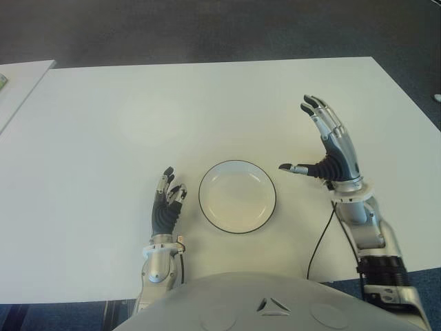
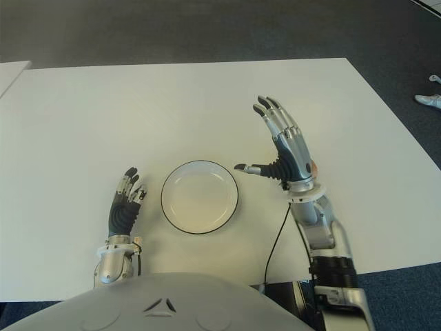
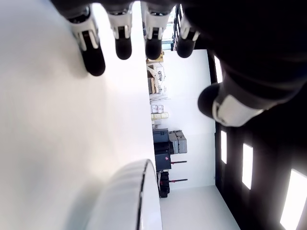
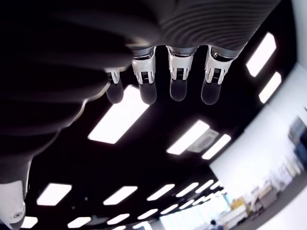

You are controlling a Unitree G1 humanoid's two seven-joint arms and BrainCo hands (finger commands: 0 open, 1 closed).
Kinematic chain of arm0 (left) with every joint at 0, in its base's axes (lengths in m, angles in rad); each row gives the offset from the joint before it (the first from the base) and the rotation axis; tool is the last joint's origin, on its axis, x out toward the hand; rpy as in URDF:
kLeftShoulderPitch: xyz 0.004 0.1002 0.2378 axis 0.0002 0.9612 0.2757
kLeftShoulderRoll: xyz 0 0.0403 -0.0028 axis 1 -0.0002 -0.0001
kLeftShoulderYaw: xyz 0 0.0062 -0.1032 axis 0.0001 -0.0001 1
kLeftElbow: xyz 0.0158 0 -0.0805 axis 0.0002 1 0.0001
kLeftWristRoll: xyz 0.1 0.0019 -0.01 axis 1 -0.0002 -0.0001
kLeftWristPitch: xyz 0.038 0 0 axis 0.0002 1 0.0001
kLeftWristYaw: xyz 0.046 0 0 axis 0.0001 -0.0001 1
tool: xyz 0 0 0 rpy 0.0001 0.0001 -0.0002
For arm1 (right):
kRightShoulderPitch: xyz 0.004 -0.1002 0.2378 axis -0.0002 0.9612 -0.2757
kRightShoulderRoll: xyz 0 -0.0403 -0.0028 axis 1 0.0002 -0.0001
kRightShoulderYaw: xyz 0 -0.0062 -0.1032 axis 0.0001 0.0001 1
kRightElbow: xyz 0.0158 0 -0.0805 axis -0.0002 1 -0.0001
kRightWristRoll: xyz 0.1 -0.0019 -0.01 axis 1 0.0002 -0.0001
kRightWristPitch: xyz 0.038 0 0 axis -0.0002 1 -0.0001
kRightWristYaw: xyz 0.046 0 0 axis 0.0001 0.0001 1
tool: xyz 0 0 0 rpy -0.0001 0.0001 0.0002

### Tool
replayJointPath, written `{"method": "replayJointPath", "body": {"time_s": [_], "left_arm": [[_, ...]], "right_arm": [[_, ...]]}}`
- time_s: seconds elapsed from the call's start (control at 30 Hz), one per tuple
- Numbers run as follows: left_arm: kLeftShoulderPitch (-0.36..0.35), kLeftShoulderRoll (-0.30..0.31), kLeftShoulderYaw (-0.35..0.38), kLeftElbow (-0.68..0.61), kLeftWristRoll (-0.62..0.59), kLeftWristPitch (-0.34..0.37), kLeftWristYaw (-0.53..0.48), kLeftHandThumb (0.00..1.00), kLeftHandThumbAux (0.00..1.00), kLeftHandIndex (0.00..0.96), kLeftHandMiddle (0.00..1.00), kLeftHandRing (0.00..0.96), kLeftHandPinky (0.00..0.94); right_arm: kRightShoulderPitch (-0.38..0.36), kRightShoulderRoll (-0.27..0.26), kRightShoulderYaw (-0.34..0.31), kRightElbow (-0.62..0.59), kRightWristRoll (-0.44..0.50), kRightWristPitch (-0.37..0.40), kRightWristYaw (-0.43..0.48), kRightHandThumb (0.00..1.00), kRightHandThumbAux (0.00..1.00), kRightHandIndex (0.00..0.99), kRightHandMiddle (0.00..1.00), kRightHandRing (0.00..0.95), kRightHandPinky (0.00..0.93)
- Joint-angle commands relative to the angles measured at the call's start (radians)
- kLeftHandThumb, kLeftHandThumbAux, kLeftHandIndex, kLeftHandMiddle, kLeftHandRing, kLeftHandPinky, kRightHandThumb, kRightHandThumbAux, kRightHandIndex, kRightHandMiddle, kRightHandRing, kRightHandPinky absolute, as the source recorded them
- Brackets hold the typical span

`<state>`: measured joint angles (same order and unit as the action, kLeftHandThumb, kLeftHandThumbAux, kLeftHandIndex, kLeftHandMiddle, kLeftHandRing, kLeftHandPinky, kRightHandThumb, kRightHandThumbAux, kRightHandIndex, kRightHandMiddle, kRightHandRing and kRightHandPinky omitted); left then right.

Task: Put the apples into the plate.

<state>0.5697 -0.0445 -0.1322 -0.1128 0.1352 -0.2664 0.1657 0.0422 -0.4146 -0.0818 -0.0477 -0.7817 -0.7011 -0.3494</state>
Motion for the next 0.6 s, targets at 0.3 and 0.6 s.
{"method": "replayJointPath", "body": {"time_s": [0.3,0.6], "left_arm": [[0.0,0.0,-0.005,0.022,-0.011,0.008,-0.019,0.045,0.551,0.044,0.053,0.071,0.11],[0.0,0.002,0.002,0.027,-0.018,0.005,-0.018,0.047,0.538,0.049,0.054,0.071,0.106]], "right_arm": [[-0.068,-0.171,-0.027,0.086,-0.175,0.119,-0.11,0.373,0.517,0.077,0.043,0.0,0.0],[-0.065,-0.243,-0.013,0.161,-0.148,0.196,-0.116,0.336,0.496,0.074,0.04,0.0,0.0]]}}
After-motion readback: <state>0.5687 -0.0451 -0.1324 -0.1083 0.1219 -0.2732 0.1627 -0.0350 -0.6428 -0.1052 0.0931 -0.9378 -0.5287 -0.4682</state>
